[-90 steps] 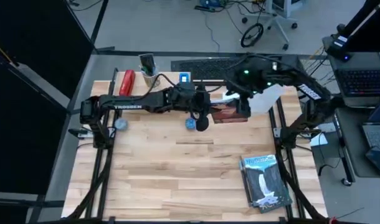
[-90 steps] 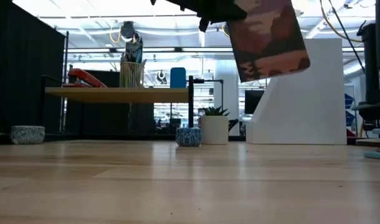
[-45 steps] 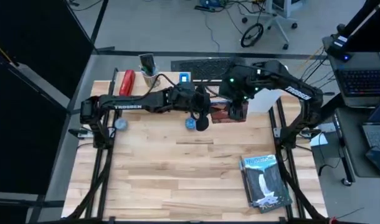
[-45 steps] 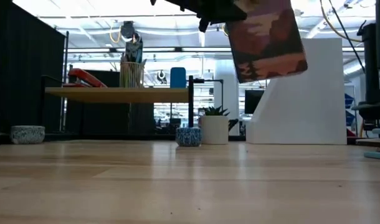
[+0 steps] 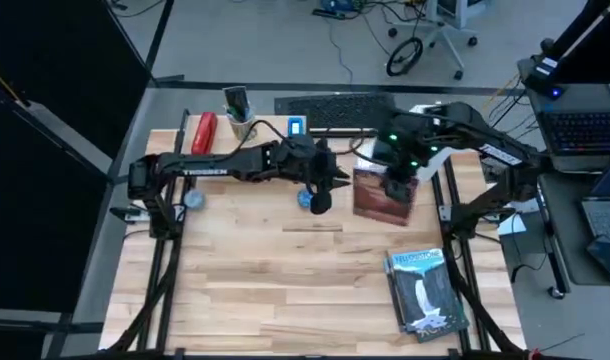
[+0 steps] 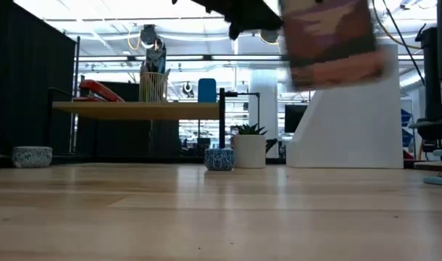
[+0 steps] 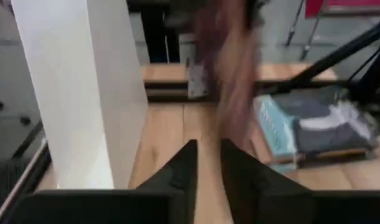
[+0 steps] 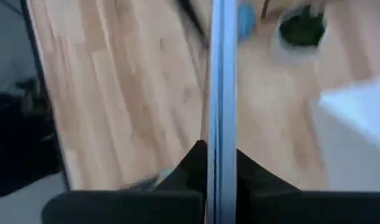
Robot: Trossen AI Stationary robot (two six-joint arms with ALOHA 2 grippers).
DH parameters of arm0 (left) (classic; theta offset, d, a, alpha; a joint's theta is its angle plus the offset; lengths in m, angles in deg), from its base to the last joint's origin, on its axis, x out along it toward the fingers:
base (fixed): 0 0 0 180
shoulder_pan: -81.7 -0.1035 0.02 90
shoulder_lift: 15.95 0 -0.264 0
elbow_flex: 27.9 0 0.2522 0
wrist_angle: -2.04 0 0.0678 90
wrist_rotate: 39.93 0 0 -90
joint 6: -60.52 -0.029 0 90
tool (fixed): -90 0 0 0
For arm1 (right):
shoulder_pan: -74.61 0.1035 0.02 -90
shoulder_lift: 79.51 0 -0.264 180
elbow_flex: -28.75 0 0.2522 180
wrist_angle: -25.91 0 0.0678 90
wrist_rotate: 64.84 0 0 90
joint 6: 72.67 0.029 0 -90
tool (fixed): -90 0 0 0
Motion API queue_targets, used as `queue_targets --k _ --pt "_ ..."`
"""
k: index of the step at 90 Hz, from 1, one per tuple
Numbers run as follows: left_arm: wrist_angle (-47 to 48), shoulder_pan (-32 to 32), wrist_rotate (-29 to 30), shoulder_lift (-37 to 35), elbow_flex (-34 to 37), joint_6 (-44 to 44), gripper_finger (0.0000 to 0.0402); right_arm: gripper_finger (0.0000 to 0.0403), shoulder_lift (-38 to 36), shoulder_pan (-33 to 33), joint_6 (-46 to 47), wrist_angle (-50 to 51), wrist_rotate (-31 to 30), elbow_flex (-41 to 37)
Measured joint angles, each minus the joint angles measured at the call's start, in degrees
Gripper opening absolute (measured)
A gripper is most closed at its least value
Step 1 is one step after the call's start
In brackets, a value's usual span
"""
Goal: Stock shelves
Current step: Remove the purple/brown book from the white book shelf
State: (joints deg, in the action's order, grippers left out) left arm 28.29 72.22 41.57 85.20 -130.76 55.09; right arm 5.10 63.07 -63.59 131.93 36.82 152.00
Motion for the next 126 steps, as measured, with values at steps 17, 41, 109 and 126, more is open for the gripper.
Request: queue_targets --k 17,41,109,126 --pt "7.8 -1.3 -0.1 0.0 0.0 0.4 0.0172 0.0002 -4.4 1.6 5.0 -1.5 3.8 -6.7" --pt "10.3 -2.1 -0.5 0.0 0.0 0.5 0.0223 0.0001 -12.7 4.6 10.6 -6.7 17.6 -24.8" --pt "10.7 -0.6 -1.0 0.0 0.0 0.8 0.0223 0.0005 -24.6 18.5 15.3 -41.4 36.7 -70.9" --pt "9.7 -0.6 -1.0 0.0 0.0 2.1 0.0223 0.0021 -24.7 18.4 15.8 -39.8 32.0 -72.6"
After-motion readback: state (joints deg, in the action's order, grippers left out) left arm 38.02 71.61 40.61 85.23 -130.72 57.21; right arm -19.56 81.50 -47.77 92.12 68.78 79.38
